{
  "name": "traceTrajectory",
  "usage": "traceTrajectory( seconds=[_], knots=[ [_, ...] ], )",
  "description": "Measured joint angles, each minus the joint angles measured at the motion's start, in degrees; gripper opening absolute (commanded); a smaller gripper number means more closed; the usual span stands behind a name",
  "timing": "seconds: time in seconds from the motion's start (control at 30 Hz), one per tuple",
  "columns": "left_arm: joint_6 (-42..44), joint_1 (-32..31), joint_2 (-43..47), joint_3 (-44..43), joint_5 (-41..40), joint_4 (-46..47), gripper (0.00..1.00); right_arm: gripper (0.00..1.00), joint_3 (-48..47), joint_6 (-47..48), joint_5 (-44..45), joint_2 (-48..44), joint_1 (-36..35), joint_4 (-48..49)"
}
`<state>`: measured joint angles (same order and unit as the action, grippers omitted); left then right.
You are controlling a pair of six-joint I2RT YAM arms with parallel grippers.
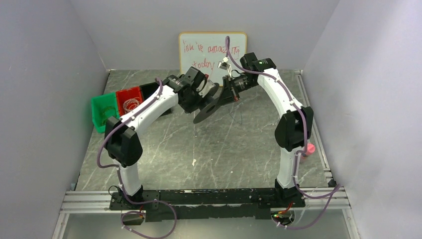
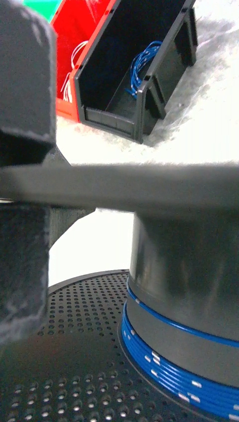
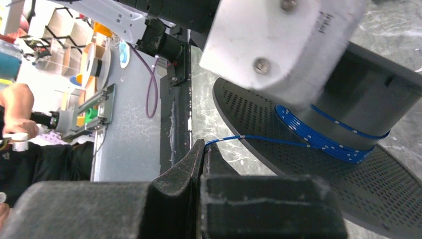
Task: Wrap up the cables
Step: Wrap the cable around the cable reel.
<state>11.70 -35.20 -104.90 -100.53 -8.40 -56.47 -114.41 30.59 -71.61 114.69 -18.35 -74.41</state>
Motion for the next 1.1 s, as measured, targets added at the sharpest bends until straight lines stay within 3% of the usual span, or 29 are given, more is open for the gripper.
traceTrajectory(
  seconds=[0.33, 0.77, 1.1],
  knots=[
    [-8.2, 0.0, -2.3, -5.0, 1.2, -5.8, 0.02, 0.0, 0.0, 1.4, 1.0, 0.9, -2.9, 3.5],
    [-15.3, 4.5, -1.8, -5.2, 9.0, -8.6, 0.02, 0.0, -2.1, 3.8, 0.7, 2.3, -5.0, 8.3],
    [-18.2, 5.6, -1.3, -5.2, 3.9, -10.0, 0.02, 0.01, -3.7, 6.1, 1.8, 4.0, -8.0, 8.7]
  ],
)
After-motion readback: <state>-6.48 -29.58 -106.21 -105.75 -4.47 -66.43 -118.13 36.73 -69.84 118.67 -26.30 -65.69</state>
